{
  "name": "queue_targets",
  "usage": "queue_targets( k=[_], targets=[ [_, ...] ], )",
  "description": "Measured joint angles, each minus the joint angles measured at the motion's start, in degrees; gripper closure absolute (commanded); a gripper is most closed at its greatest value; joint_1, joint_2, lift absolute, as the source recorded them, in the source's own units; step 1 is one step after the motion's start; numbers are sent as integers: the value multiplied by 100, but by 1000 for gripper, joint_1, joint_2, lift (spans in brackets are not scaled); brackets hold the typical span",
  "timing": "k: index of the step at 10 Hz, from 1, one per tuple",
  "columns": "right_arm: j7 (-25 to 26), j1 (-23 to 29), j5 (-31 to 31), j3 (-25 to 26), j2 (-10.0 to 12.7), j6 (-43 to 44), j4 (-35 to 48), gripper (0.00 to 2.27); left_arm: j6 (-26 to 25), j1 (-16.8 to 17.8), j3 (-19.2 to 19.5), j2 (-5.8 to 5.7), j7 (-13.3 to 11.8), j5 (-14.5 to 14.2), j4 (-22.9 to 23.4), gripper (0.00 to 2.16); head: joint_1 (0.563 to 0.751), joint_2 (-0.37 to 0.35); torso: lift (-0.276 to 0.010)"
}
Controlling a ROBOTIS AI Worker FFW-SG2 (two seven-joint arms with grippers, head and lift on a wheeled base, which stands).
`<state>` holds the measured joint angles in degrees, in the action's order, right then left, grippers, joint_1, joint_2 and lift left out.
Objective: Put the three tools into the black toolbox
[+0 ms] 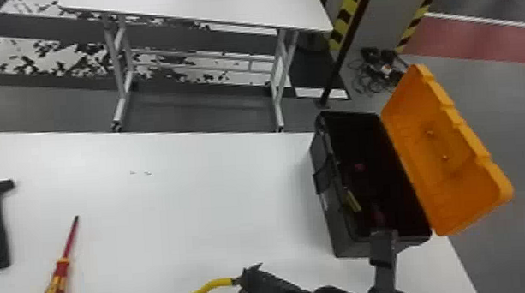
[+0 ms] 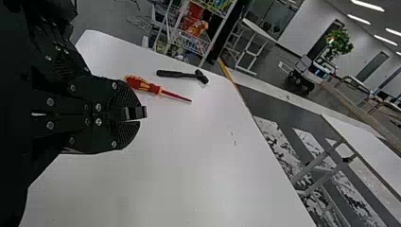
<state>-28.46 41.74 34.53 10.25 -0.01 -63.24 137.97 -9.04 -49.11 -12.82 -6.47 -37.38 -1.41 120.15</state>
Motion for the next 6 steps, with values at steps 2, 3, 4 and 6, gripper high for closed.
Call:
queue_targets(
  k=[2, 3, 4, 6],
  targets=[
    [22, 18, 10, 13, 1, 61, 2, 2243, 110, -46, -1, 3, 3, 0, -6, 2142, 695, -237, -51],
    [23, 19, 12, 37, 1, 138, 2, 2243, 135, -59, 0, 5, -12, -20, -6, 1710, 695, -243, -51],
    [10, 26, 21, 94, 1, 210, -2, 2243, 137, -64, 28, 5, -64, -68, -5, 282, 695, -249, -51],
    [6, 35, 35, 210, 1, 378, -31, 2243, 118, -114, 198, 10, -381, -257, 75, -2, 695, -268, -51]
  ],
)
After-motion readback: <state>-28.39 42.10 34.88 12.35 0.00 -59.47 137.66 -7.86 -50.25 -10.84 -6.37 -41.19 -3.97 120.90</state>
